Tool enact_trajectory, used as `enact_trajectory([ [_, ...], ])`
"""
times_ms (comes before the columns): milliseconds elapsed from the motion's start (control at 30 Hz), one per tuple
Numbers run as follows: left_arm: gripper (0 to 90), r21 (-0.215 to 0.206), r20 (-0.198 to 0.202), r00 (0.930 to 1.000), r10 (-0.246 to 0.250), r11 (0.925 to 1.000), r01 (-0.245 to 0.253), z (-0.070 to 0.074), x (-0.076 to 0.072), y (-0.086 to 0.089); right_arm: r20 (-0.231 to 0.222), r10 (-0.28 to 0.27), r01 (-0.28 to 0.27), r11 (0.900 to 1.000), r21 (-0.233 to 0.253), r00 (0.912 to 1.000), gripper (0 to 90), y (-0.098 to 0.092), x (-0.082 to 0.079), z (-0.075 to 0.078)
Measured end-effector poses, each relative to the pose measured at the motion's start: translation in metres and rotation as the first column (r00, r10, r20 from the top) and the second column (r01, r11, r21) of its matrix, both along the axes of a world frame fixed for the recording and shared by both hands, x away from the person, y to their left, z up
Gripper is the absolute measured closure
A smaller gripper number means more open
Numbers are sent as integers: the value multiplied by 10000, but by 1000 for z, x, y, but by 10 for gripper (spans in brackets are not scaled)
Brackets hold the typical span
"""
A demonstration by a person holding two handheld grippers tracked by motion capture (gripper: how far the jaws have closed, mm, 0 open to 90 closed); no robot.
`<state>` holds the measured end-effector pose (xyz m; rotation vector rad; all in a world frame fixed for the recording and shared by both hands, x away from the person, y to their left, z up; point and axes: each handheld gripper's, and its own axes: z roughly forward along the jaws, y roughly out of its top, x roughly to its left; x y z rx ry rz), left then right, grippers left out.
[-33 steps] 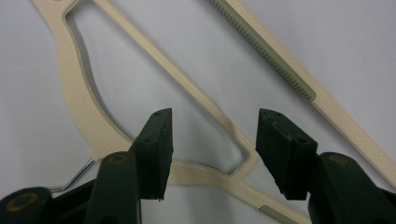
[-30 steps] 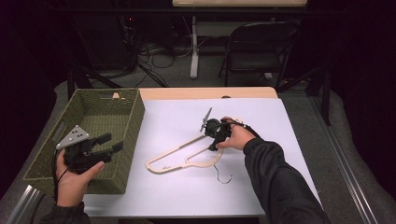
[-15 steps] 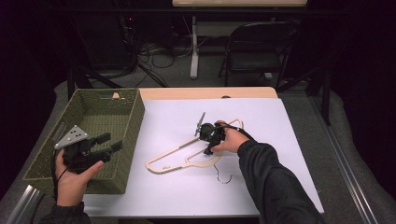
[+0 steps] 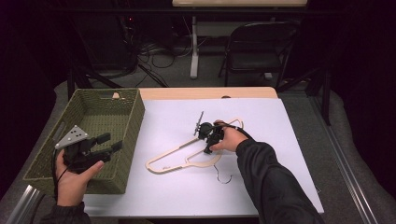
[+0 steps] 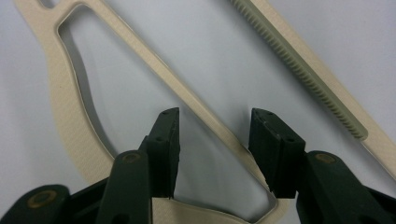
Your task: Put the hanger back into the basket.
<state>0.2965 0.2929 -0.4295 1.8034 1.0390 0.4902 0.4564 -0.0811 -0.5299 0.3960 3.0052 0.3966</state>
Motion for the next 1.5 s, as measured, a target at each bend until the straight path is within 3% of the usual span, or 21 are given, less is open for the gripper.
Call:
enact_trajectory([
  [167, 395, 8, -8, 10000, -37, 10000, 37, 0, 0, 0, -122, 206, -210, 9992, -346, 9997, 566, 8, 1, 1],
  [467, 396, -37, 16, 10000, -2, 10000, 2, 0, 0, 0, -344, 334, -352, 9980, -530, 9988, 643, 10, 3, 1],
  [500, 395, -77, 34, 10000, 39, 10000, -39, 0, 0, 0, -496, 473, -515, 9949, -866, 9976, 659, 10, 2, 3],
  [533, 396, -78, 54, 10000, 34, 10000, -34, 1, -1, 1, -398, 535, -563, 9956, -745, 9978, 670, 10, 0, 2],
  [700, 396, -75, 47, 10000, 56, 10000, -56, 1, -1, 1, -656, 957, -1026, 9884, -1117, 9933, 762, 6, -5, 2],
  [733, 397, -87, 44, 10000, 71, 9999, -71, 1, -1, 1, -962, 1030, -1145, 9858, -1225, 9900, 829, 3, -8, 3],
  [833, 398, -37, 23, 10000, 18, 10000, -18, 1, -1, -1, -1314, 786, -940, 9889, -1152, 9882, 854, -2, -11, 3],
  [1100, 398, 272, 256, 9979, -603, 9979, 596, 3, -4, -15, -1317, 926, -1044, 9908, -863, 9870, 856, -7, -15, 6],
  [1200, 397, 305, 414, 9925, -1148, 9931, 1136, 2, -6, -28, -1329, 1104, -1221, 9890, -834, 9850, 856, -7, -20, 10],
  [1333, 397, 488, 248, 9821, -1865, 9815, 1852, -7, -6, -51, -1419, 1219, -1311, 9897, -572, 9823, 856, -10, -29, 17],
  [1367, 397, 488, 248, 9821, -1865, 9815, 1852, -7, -6, -51, -1419, 1219, -1311, 9897, -572, 9823, 856, -10, -29, 17],
  [1400, 397, 608, 153, 9776, -2097, 9761, 2084, -11, -6, -58, -1429, 1299, -1356, 9903, -310, 9812, 857, -12, -33, 21],
  [1433, 397, 835, -45, 9686, -2486, 9651, 2481, -19, -5, -74, -1386, 1378, -1429, 9894, -269, 9807, 857, -14, -35, 23],
  [1500, 397, 1074, -179, 9577, -2871, 9518, 2873, -27, -5, -90, -1455, 1416, -1462, 9890, -215, 9792, 857, -16, -40, 28],
])
